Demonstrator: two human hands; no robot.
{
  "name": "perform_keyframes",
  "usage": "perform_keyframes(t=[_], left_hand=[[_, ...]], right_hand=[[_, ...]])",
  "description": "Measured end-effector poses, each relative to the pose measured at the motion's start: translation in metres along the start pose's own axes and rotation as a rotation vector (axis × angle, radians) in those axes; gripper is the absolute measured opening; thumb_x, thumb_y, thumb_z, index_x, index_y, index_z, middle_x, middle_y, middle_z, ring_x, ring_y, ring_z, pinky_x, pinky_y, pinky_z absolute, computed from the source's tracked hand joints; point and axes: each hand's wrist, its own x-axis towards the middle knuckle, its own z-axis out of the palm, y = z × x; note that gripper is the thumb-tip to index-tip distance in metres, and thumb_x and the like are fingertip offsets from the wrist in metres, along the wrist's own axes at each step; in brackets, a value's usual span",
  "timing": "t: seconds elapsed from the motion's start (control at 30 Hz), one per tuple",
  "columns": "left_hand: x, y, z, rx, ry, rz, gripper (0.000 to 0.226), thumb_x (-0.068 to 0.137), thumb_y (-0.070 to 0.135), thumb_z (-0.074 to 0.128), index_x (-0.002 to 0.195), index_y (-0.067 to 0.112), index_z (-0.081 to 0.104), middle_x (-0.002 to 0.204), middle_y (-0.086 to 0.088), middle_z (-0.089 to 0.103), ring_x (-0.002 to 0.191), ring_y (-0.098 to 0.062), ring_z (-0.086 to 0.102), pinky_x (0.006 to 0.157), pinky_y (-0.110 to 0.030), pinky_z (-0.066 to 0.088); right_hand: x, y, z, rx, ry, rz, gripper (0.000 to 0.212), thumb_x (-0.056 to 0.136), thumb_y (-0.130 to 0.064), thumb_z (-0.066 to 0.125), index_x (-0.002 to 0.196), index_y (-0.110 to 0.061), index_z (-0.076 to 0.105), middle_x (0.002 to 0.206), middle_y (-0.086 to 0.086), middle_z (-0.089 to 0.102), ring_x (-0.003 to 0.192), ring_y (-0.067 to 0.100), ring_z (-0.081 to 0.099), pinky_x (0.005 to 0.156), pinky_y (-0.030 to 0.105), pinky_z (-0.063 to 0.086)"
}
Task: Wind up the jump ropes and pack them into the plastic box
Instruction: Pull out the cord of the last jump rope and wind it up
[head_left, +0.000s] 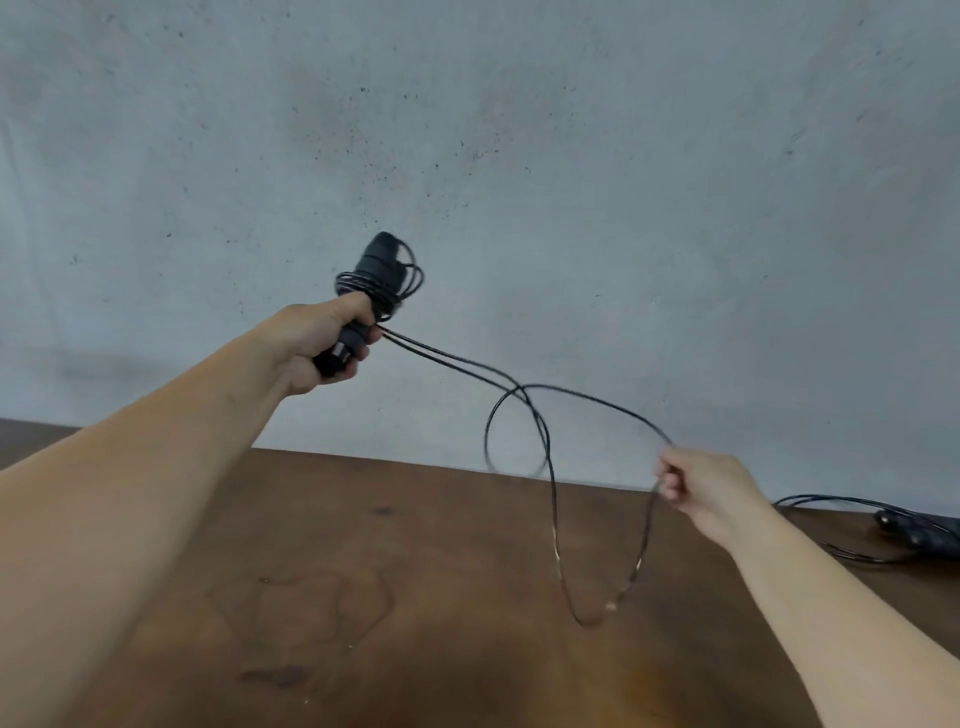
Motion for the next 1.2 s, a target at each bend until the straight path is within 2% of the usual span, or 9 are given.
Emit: perform_keyframes(t=[0.17,0.3,0.47,0.6,0.7,0.77,0.9,1.0,1.2], left_hand=[[0.011,-0.007,-0.018,-0.092,0.115,-0.049,0.01,0.083,0.019,0.057,0.092,0.015,0.057,0.075,-0.001,0.062,0.058,-0.013,0.052,0.049,-0.021,0.044],[0.014,-0.01,-0.009,-0.121,0.19,-0.039,0.006,0.08,0.019,0.058,0.083,0.015,0.057,0.074,0.0,0.061,0.059,-0.012,0.052,0.052,-0.021,0.043],[0.016,-0.01,-0.003,-0.105,0.208,-0.032,0.006,0.08,0.019,0.059,0.082,0.013,0.057,0.075,-0.001,0.061,0.059,-0.012,0.051,0.055,-0.022,0.043],[0.01,-0.008,0.011,-0.032,0.117,0.0,0.005,0.081,0.015,0.06,0.082,0.011,0.058,0.075,-0.003,0.062,0.059,-0.013,0.051,0.056,-0.023,0.042],[0.005,-0.002,0.025,-0.015,0.058,0.01,0.005,0.081,0.015,0.06,0.084,0.011,0.059,0.074,-0.004,0.063,0.058,-0.014,0.051,0.056,-0.024,0.042],[0.003,0.001,0.035,-0.013,0.023,0.012,0.009,0.08,0.016,0.06,0.087,0.011,0.06,0.075,-0.004,0.064,0.057,-0.013,0.052,0.055,-0.024,0.043],[-0.003,0.007,0.054,-0.015,-0.051,0.02,0.014,0.08,0.017,0.06,0.093,0.011,0.061,0.076,-0.004,0.066,0.057,-0.013,0.054,0.052,-0.023,0.044],[-0.008,0.014,0.059,-0.017,-0.075,0.036,0.015,0.08,0.017,0.06,0.094,0.012,0.061,0.076,-0.004,0.066,0.057,-0.014,0.054,0.052,-0.023,0.044],[-0.007,0.018,0.039,0.002,-0.048,0.031,0.019,0.079,0.019,0.06,0.097,0.014,0.061,0.077,-0.003,0.067,0.056,-0.013,0.055,0.053,-0.021,0.045]], right_hand=[[0.035,0.027,-0.077,0.141,0.358,0.185,0.021,0.095,0.013,0.036,0.089,-0.003,0.048,0.077,0.012,0.05,0.061,0.015,0.048,0.032,0.014,0.04],[0.055,0.038,-0.108,-0.264,0.42,0.169,0.012,0.093,0.008,0.048,0.101,0.001,0.054,0.072,0.011,0.053,0.058,0.021,0.055,0.031,0.016,0.042],[0.053,0.033,-0.127,-0.769,0.543,0.201,0.02,0.089,0.006,0.045,0.082,0.008,0.063,0.055,0.013,0.059,0.039,0.024,0.055,0.041,0.024,0.038],[0.044,0.04,-0.109,-1.018,0.311,0.314,0.032,0.084,0.011,0.044,0.111,0.017,0.06,0.082,0.023,0.06,0.07,0.031,0.053,0.064,0.035,0.04],[0.024,0.033,-0.074,-1.401,0.28,0.216,0.038,0.083,-0.006,0.049,0.119,-0.003,0.061,0.121,0.015,0.06,0.111,0.033,0.058,0.084,0.037,0.048],[0.009,0.02,-0.041,-1.527,0.264,-0.06,0.031,0.084,-0.012,0.048,0.11,-0.01,0.067,0.115,0.012,0.062,0.105,0.031,0.059,0.086,0.035,0.052],[-0.022,0.003,0.038,-1.123,-0.074,-0.635,0.03,0.095,-0.012,0.046,0.115,-0.02,0.067,0.116,0.0,0.059,0.105,0.018,0.057,0.088,0.026,0.041],[-0.04,0.001,0.079,-1.052,-0.314,-0.674,0.041,0.097,-0.01,0.042,0.133,-0.024,0.057,0.129,-0.007,0.051,0.119,0.012,0.051,0.102,0.027,0.039],[-0.029,0.014,0.079,-1.327,-0.412,-0.64,0.033,0.097,-0.021,0.053,0.129,-0.022,0.059,0.12,0.001,0.062,0.109,0.019,0.057,0.092,0.032,0.046]])
